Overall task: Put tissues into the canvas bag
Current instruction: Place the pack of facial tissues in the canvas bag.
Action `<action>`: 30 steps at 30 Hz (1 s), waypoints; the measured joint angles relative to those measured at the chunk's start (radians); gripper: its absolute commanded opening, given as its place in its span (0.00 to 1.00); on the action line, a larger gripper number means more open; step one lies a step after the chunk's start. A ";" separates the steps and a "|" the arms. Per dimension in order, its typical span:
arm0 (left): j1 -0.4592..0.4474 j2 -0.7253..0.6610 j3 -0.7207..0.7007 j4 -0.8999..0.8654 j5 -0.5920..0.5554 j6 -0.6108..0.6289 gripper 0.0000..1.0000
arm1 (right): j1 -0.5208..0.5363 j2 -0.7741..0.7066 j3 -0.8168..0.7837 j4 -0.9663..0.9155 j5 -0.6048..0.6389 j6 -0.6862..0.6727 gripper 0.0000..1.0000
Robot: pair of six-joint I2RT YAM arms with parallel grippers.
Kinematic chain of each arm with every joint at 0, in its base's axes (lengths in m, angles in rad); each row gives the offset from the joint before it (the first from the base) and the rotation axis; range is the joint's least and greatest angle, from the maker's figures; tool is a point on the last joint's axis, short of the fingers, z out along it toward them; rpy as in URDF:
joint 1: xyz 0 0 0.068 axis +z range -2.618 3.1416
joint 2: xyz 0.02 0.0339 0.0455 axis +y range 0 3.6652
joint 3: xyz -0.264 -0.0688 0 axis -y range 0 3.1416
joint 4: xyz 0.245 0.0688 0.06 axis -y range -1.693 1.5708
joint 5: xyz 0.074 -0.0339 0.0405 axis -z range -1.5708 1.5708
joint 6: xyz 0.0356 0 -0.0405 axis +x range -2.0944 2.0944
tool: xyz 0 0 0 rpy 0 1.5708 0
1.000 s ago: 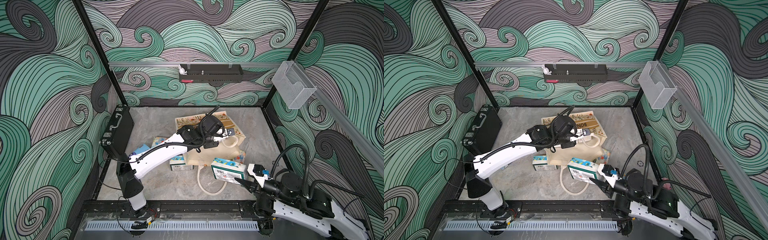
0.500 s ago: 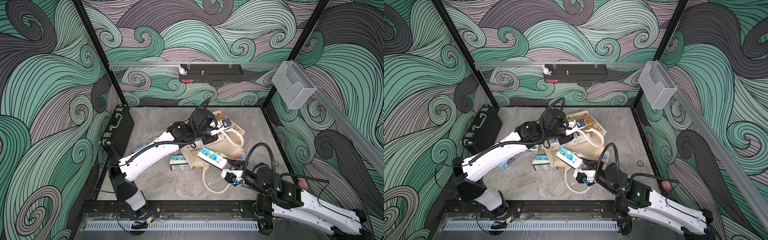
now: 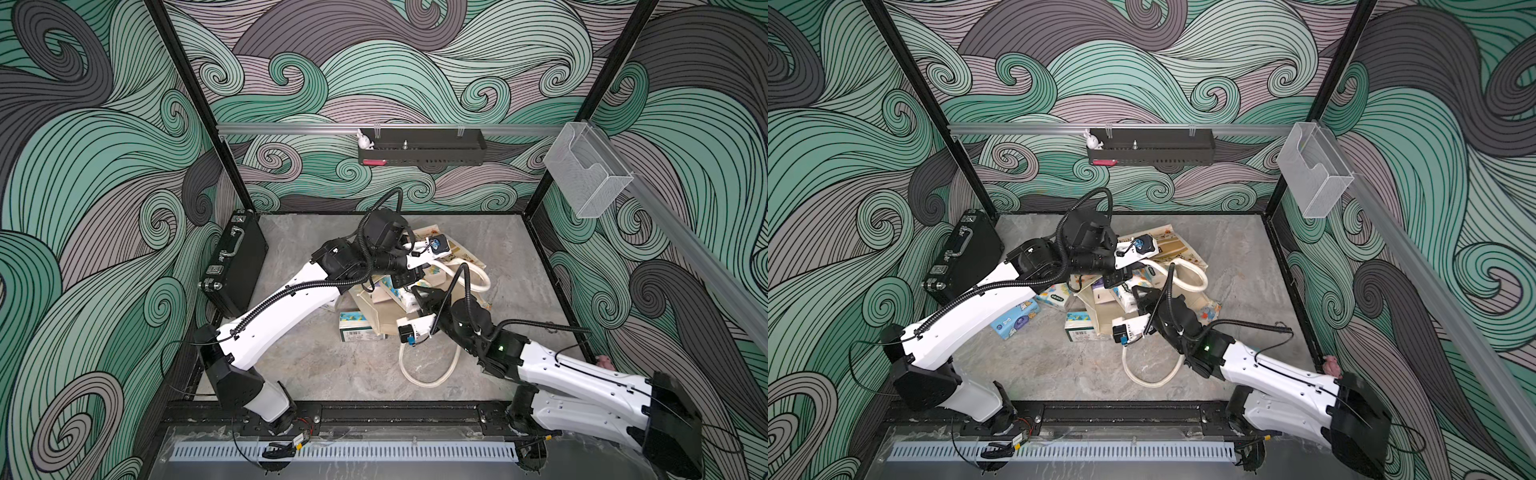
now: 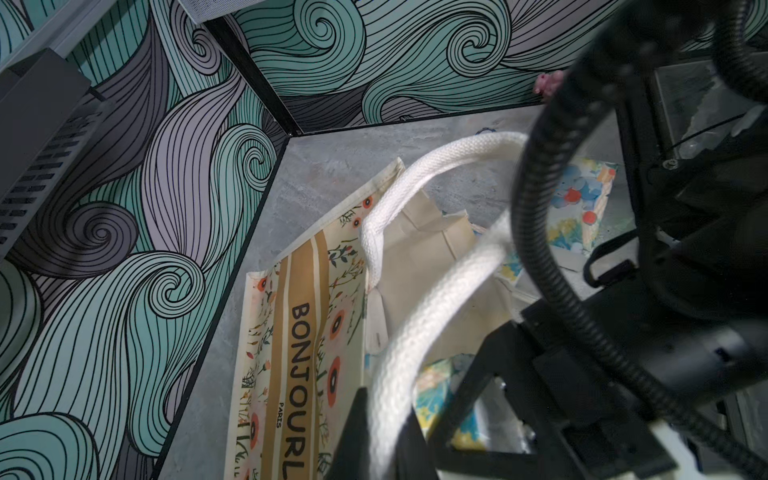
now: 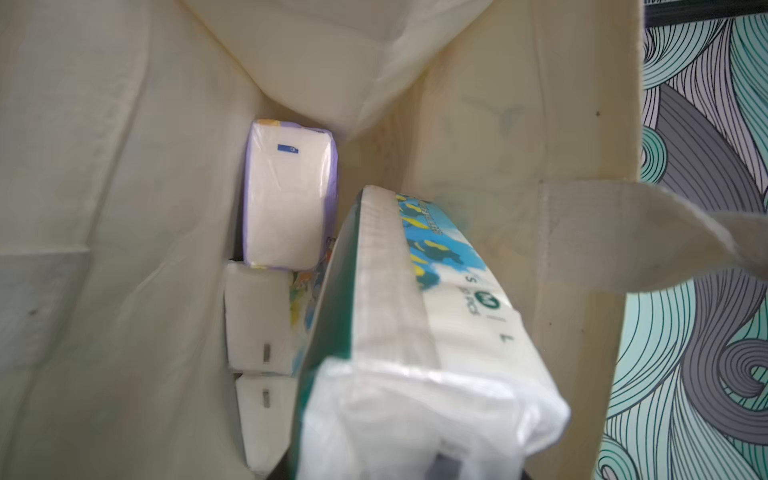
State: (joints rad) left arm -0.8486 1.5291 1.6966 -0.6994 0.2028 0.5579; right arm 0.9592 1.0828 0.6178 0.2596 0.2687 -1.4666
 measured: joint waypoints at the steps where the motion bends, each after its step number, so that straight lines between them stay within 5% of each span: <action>1: 0.001 -0.002 -0.003 0.001 0.008 0.000 0.00 | -0.007 0.026 0.015 0.010 -0.015 -0.012 0.42; 15: 0.072 -0.009 -0.007 -0.006 0.121 -0.024 0.00 | -0.066 0.483 0.266 0.190 -0.167 -0.077 0.50; 21: 0.076 -0.009 -0.006 -0.005 0.146 -0.032 0.00 | -0.095 0.629 0.351 0.210 -0.166 -0.039 0.80; 30: 0.115 -0.009 -0.005 0.009 0.199 -0.072 0.00 | -0.091 0.642 0.402 0.157 -0.130 0.053 0.85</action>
State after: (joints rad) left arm -0.7334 1.5204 1.6920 -0.6903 0.4019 0.4858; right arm 0.8680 1.7245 1.0203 0.4164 0.1390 -1.4139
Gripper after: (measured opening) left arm 0.094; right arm 0.843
